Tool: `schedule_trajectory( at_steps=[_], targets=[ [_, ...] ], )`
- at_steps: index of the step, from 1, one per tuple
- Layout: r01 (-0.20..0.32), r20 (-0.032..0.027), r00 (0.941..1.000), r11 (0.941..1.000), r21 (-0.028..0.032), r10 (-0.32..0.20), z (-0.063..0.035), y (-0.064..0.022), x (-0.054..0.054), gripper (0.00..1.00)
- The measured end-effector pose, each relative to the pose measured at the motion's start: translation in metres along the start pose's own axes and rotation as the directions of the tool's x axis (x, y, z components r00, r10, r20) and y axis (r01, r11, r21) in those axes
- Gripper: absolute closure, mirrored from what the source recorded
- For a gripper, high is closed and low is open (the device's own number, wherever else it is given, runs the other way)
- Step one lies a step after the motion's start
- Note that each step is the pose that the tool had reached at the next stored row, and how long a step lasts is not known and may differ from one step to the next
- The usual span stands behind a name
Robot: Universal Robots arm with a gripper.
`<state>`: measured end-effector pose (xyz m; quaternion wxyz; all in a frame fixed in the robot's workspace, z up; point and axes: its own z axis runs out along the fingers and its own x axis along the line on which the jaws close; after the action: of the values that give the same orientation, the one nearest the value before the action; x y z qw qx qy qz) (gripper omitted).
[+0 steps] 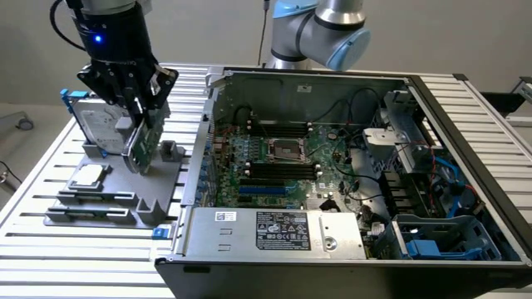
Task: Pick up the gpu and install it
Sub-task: 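Pick up the gpu and move the gpu toward the slot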
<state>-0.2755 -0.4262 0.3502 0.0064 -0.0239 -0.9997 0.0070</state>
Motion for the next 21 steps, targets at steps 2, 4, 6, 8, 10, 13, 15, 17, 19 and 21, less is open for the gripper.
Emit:
schedule_trajectory(
  at_steps=[2, 4, 6, 8, 10, 13, 15, 17, 19, 21],
  targets=[
    [0.000, -0.0006, 1.0000, 1.0000, 0.0000, 0.000, -0.0088, 0.0003, -0.009, 0.73],
    [0.000, -0.0012, 1.0000, 1.0000, -0.0002, 0.000, -0.0178, 0.0006, -0.018, 0.73],
    [0.000, -0.0018, 1.0000, 1.0000, -0.0003, 0.000, -0.0269, 0.0009, -0.027, 0.73],
    [0.000, -0.0025, 1.0000, 1.0000, -0.0004, 0.000, -0.0363, 0.0012, -0.036, 0.73],
    [0.000, -0.0034, 1.0000, 1.0000, -0.0002, 0.000, -0.0455, 0.0015, -0.045, 0.73],
    [0.000, -0.0045, 1.0000, 1.0000, -0.0003, 0.000, -0.0592, 0.0020, -0.058, 0.73],
    [0.000, -0.0055, 1.0000, 1.0000, -0.0010, 0.000, -0.0680, 0.0023, -0.067, 0.73],
    [0.000, -0.0068, 1.0000, 1.0000, -0.0026, 0.000, -0.0741, 0.0026, -0.076, 0.73],
    [0.000, -0.0077, 1.0000, 1.0000, -0.0039, 0.000, -0.0761, 0.0031, -0.085, 0.73],
    [0.000, -0.0079, 1.0000, 1.0000, -0.0040, 0.000, -0.0764, 0.0035, -0.094, 0.73]
  ],
)
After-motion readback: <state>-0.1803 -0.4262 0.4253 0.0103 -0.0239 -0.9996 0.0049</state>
